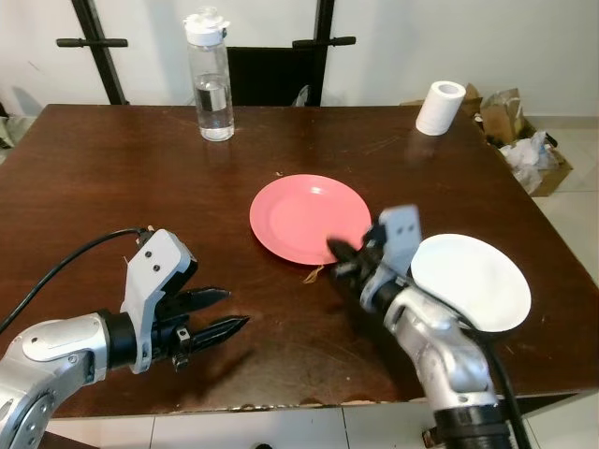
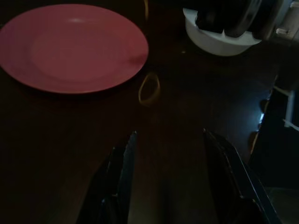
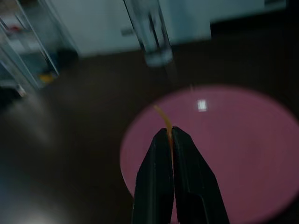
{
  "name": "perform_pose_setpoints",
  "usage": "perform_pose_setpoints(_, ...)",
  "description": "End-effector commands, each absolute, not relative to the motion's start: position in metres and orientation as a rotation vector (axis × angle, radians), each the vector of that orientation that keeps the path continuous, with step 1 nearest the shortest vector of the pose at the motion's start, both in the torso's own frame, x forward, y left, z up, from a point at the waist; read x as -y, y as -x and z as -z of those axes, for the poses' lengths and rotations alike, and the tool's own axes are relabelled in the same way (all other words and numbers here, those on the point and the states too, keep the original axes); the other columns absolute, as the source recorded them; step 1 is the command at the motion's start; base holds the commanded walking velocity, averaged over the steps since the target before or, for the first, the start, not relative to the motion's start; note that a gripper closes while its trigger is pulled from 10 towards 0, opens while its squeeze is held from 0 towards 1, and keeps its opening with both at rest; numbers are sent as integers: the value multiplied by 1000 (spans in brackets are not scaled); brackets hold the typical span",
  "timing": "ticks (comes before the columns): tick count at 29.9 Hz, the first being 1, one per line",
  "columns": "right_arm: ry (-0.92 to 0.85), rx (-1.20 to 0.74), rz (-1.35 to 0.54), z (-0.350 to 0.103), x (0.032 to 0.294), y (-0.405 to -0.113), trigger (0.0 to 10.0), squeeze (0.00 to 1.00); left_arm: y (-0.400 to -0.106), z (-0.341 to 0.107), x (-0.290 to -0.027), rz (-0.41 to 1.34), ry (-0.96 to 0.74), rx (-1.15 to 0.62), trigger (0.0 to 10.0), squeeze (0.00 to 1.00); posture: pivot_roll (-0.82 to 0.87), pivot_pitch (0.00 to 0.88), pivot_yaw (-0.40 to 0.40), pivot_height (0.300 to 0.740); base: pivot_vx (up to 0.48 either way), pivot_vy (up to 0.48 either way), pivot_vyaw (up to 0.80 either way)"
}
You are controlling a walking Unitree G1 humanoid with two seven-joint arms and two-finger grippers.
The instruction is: Setting the table
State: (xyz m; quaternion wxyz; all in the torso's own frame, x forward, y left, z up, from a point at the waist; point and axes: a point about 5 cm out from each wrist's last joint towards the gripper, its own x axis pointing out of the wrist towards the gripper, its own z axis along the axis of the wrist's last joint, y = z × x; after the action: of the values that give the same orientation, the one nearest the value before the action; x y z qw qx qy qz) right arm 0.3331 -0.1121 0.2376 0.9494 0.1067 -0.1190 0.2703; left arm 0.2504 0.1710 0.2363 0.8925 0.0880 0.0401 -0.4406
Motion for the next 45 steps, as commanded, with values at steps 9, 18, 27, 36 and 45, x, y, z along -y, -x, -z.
perform_pose_setpoints(9, -173, 235, -312, -240, 148, -352, 10000, 0, -254, -246, -162, 912, -90, -21, 10000, 0, 191, 248, 58, 740, 0, 0, 0)
perform_pose_setpoints(18, -38, 277, 30, -252, 220, -364, 10000, 0, -253, -245, -156, 910, -71, -15, 10000, 0, 192, 237, 60, 740, 0, 0, 0)
perform_pose_setpoints(27, 126, 329, 177, -264, 264, -350, 10000, 0, -254, -241, -149, 907, -54, -25, 10000, 0, 183, 228, 68, 740, 0, 0, 0)
perform_pose_setpoints(36, 216, 332, 236, -266, 287, -341, 10000, 0, -254, -239, -145, 913, -45, -23, 10000, 0, 182, 217, 71, 740, 0, 0, 0)
perform_pose_setpoints(45, 304, 334, 277, -268, 303, -324, 10000, 0, -255, -237, -142, 912, -47, -25, 10000, 0, 172, 207, 73, 740, 0, 0, 0)
